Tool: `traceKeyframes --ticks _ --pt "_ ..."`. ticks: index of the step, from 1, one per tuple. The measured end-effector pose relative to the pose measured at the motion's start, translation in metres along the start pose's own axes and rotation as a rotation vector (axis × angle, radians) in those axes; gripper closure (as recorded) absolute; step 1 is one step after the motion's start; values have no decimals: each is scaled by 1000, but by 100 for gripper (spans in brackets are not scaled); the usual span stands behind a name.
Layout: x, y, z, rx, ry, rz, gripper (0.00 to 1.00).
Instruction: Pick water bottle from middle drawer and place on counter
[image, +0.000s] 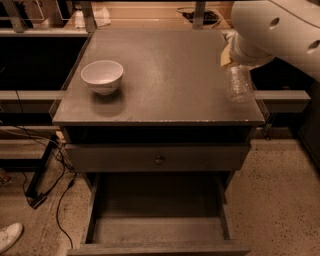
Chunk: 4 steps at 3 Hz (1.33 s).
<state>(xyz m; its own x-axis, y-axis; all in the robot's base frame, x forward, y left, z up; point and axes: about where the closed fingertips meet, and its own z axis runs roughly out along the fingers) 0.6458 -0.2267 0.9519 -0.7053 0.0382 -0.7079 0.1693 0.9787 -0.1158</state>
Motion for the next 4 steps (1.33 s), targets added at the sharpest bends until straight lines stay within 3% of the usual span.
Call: traceKeyframes --ticks 2,3,4 --pt "-6 1 16 45 3 25 100" --pt "-9 6 30 35 15 4 100" --pt "-9 13 40 -15 44 -21 100"
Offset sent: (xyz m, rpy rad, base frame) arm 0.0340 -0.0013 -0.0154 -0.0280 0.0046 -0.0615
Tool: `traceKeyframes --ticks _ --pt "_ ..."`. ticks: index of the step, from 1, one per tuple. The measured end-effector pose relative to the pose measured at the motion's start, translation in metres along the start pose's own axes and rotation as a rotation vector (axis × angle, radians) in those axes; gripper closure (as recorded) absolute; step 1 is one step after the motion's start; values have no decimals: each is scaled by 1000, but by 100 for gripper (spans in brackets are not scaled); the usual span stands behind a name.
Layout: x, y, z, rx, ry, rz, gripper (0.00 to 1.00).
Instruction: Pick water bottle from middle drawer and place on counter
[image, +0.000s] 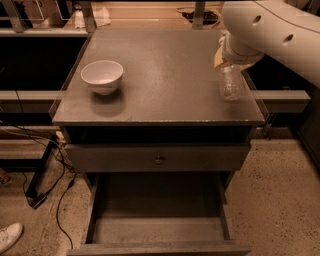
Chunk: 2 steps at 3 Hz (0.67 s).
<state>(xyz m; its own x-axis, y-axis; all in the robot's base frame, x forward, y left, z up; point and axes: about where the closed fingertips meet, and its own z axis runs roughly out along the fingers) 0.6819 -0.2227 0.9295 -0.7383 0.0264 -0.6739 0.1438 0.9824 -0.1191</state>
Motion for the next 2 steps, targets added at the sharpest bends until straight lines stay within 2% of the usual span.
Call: traceKeyframes --ticks 1,2 --pt "1 18 0 -85 8 -61 100" --pt "1 42 -12 -141 -30 -128 100"
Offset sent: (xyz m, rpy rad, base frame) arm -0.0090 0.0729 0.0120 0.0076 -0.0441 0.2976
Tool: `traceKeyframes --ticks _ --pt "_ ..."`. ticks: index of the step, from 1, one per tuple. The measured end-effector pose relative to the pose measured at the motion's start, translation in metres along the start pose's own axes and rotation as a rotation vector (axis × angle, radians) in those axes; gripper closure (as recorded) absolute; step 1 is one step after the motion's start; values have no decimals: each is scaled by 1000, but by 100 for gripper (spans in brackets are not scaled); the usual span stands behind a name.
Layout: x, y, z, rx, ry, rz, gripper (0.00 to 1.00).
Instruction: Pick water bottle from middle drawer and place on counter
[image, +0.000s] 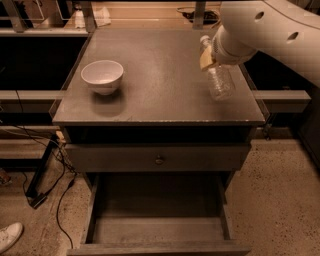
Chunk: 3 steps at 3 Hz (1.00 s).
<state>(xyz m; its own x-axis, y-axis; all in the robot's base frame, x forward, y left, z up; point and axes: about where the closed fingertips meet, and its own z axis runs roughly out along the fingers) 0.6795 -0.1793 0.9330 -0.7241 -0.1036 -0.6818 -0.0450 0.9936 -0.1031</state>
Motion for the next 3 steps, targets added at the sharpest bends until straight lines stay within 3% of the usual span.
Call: traceKeyframes --ticks 1,3 --pt "-1 23 1 -30 -16 -56 100" --pt "3 51 22 -65 68 -191 100"
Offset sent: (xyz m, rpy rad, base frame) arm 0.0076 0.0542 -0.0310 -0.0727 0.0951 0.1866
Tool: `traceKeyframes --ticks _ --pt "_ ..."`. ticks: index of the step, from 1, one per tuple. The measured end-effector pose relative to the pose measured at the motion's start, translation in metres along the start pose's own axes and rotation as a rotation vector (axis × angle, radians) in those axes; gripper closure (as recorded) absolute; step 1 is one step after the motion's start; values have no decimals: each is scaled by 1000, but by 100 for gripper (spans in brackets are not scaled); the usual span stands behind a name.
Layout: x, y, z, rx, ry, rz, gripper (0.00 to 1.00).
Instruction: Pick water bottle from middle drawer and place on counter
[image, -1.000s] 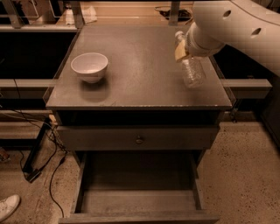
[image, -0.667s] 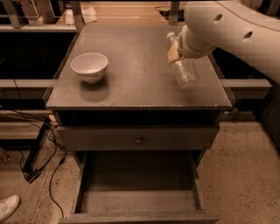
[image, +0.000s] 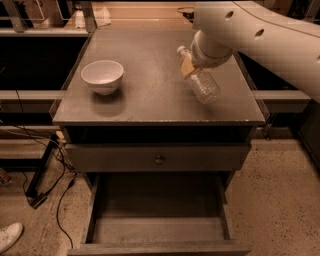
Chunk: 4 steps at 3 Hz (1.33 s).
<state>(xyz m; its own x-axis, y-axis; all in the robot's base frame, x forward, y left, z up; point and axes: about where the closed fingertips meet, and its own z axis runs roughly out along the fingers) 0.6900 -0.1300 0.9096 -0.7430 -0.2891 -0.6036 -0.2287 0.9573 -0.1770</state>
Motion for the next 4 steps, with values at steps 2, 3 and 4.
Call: traceKeyframes --ticks 2,3,4 --pt "-1 11 19 23 95 -135 100" --pt "-8 15 28 53 125 -206 100" --pt "-13 20 37 85 146 -270 100"
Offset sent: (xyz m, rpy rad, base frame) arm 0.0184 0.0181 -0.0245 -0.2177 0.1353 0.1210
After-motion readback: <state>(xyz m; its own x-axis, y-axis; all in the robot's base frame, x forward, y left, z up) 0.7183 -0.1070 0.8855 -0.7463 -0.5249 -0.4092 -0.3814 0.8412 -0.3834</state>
